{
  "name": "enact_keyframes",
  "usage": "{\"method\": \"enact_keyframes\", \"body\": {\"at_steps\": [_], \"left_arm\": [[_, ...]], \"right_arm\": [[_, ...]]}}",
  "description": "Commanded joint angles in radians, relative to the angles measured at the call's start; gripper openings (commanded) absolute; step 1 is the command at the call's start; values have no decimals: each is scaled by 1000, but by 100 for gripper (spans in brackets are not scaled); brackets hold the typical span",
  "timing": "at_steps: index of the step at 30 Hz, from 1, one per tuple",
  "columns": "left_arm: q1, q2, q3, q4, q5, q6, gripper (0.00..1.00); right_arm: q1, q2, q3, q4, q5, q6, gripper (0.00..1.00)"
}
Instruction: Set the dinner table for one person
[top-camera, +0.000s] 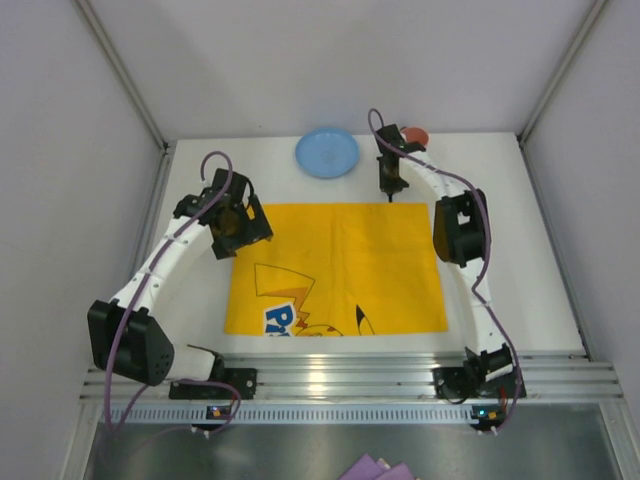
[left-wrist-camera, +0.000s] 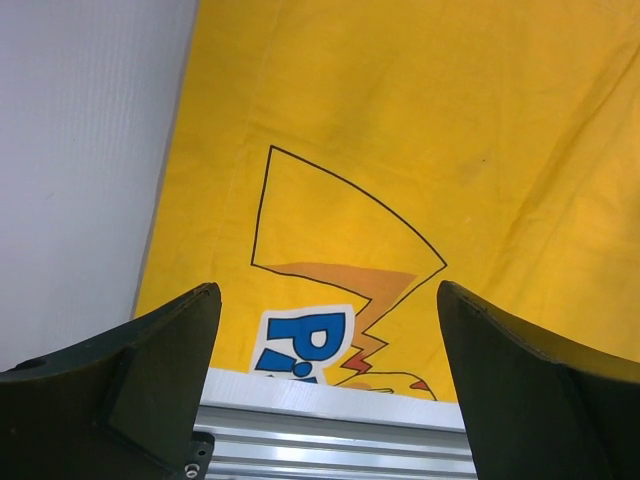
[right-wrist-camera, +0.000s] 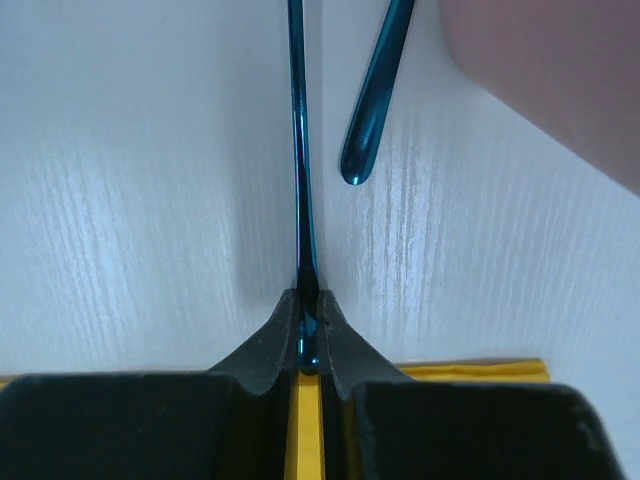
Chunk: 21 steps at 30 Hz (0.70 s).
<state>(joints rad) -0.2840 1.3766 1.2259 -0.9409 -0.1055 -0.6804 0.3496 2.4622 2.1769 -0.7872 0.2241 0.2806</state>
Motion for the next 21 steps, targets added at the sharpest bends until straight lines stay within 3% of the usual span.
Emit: {"method": "enact_keyframes", "body": {"at_steps": [1, 8, 12, 18, 21], "left_arm": [[5, -40, -19, 2, -3, 22, 95], [6, -44, -25, 30, 23, 53, 95], [8, -51, -32, 44, 32, 67, 95], [8, -77, -77, 86, 55, 76, 95], [9, -88, -112, 111, 64, 79, 95]], "right_arm": [[38, 23, 32, -30, 17, -6, 0], [71, -91, 139, -32, 12, -21, 0], [71, -199, 121, -26, 15, -11, 0], [72, -397, -77, 3, 12, 6, 0], [71, -523, -225, 19, -101, 29, 0]]}}
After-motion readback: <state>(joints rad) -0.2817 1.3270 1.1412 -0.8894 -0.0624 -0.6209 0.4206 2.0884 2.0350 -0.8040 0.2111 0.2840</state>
